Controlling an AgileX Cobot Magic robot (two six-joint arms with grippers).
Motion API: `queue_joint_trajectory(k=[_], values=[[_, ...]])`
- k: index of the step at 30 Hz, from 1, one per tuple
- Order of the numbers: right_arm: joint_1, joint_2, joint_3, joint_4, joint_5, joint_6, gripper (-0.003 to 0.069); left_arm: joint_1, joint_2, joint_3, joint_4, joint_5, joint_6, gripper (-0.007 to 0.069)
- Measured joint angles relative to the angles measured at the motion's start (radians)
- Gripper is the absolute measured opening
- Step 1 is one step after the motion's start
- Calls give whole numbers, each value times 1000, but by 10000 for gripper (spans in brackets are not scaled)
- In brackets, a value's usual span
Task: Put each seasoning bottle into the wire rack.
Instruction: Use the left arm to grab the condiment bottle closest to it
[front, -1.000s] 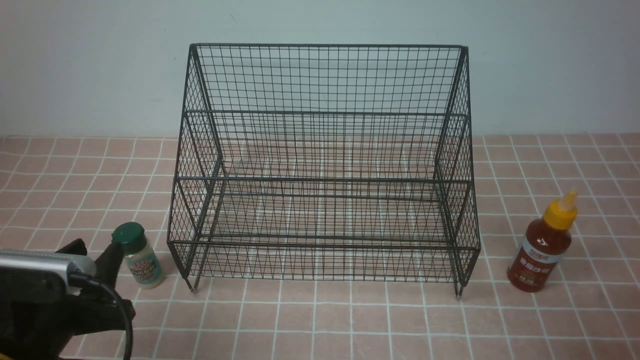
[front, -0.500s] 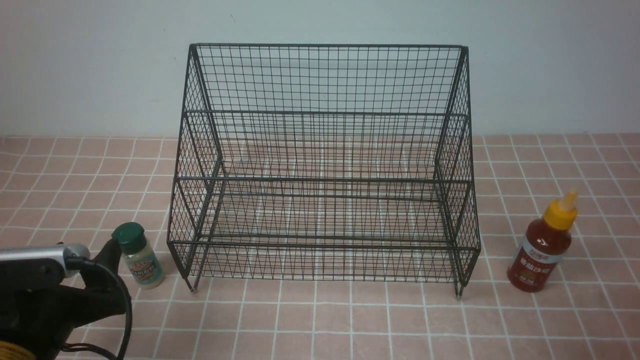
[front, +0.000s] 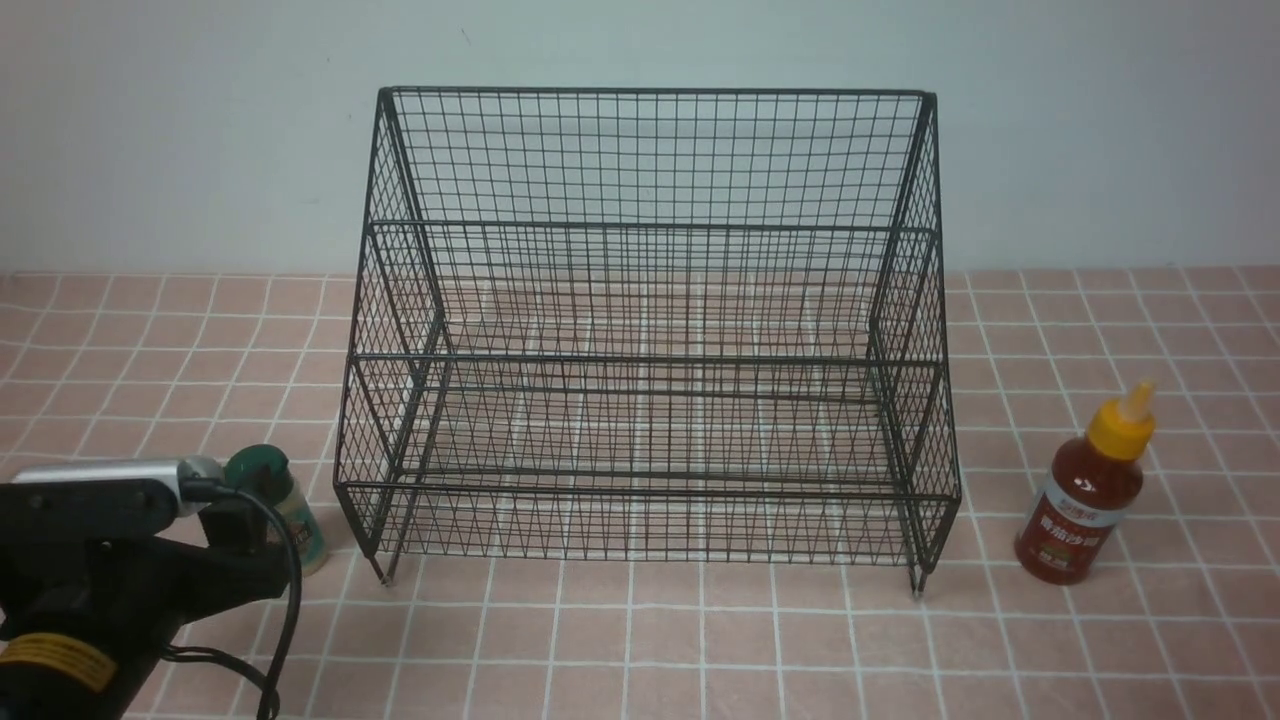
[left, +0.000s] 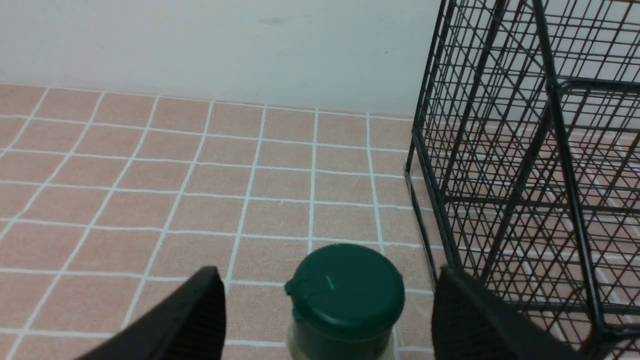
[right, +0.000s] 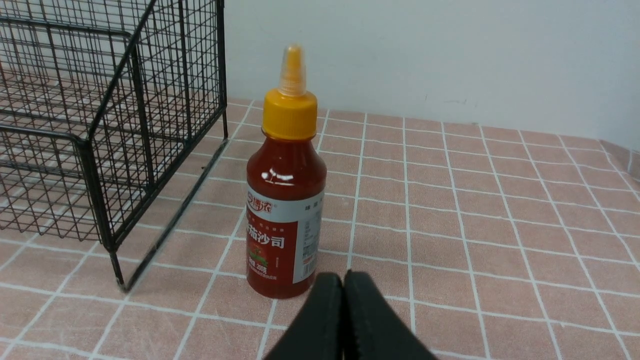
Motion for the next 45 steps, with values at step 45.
queue_joint_trajectory(k=[45], values=[[0, 0, 0, 0, 0, 0, -9, 0, 204, -114, -8, -3, -20, 501]])
